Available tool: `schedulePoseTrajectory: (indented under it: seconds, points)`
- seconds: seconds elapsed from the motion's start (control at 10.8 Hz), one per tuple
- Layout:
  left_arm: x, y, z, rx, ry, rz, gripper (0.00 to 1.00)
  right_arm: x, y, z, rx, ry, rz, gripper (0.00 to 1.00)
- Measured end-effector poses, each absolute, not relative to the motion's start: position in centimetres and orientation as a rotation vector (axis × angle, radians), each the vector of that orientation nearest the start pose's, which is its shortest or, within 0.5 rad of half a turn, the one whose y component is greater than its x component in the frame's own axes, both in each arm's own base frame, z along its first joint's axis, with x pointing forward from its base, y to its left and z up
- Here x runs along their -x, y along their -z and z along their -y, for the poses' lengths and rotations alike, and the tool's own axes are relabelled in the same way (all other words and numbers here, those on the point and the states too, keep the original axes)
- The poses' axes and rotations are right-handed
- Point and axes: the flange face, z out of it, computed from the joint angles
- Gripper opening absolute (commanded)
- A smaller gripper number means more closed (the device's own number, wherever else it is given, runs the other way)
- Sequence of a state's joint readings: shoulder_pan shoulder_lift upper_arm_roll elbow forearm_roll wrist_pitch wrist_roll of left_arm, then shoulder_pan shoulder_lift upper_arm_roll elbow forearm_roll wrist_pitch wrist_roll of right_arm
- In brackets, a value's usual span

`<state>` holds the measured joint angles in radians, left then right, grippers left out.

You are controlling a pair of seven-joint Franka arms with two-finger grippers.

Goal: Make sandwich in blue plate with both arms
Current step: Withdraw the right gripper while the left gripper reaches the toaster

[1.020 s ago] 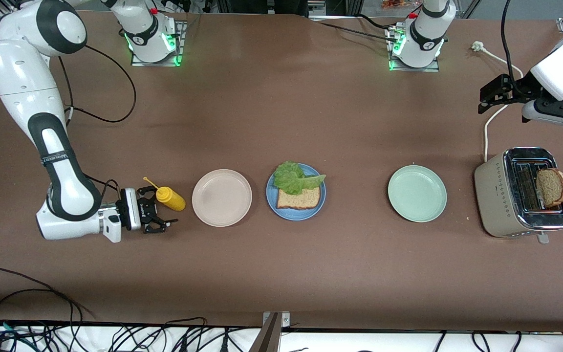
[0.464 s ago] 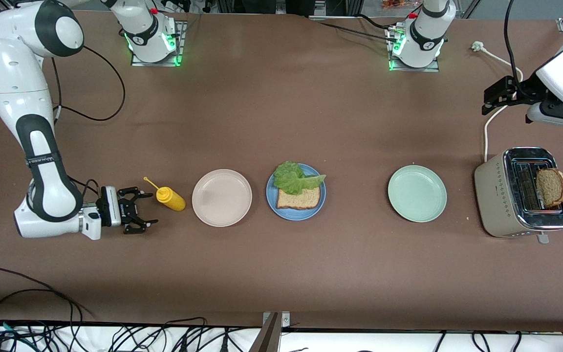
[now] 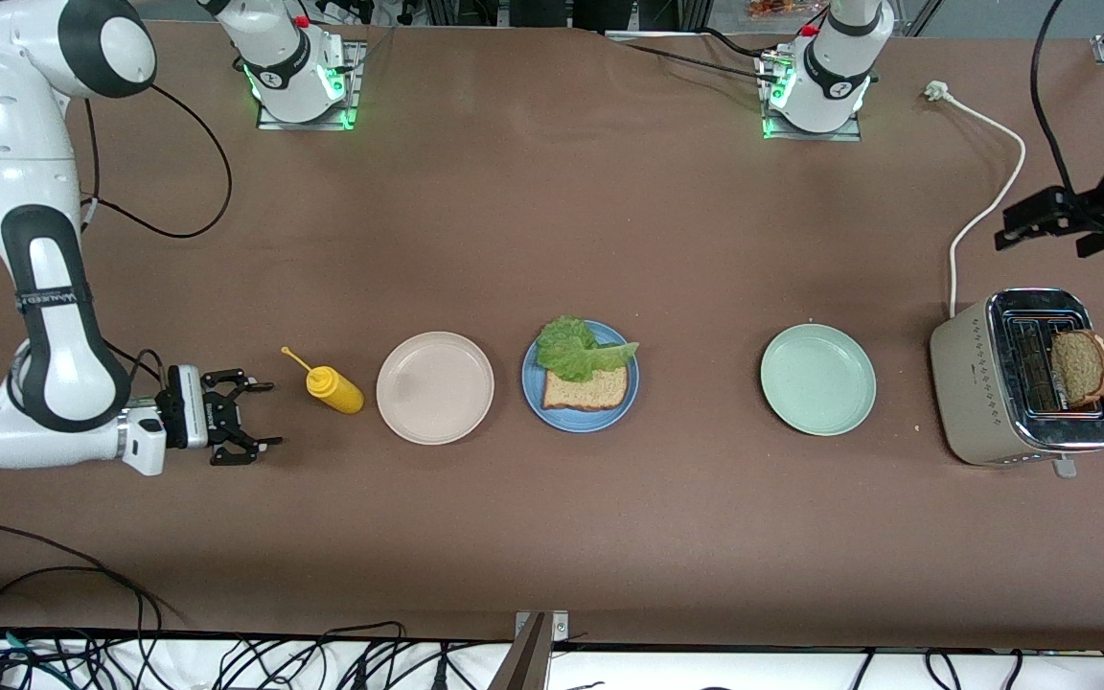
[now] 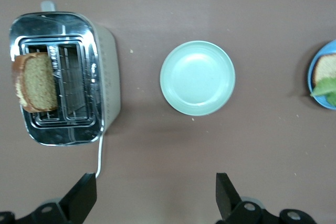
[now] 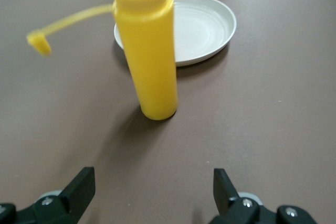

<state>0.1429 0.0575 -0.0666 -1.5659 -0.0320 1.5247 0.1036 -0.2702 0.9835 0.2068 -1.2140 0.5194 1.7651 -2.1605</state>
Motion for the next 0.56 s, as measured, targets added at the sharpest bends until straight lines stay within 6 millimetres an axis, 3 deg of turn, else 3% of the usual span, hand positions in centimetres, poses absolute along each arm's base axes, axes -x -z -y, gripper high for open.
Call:
schedulePoseTrajectory:
  seconds: [0.28,0.56]
  points:
    - [-57.8,-56.9,-9.7,3.191,-0.102,-0.045,1.0,-72.1,-24.4,3.3,1.636,0.435,1.915,1.0]
    - [-58.8,-54.2,-16.2,3.193,-0.042,-0.098,1.0,-71.3,-30.0,3.6,1.835,0.314,1.837,1.0]
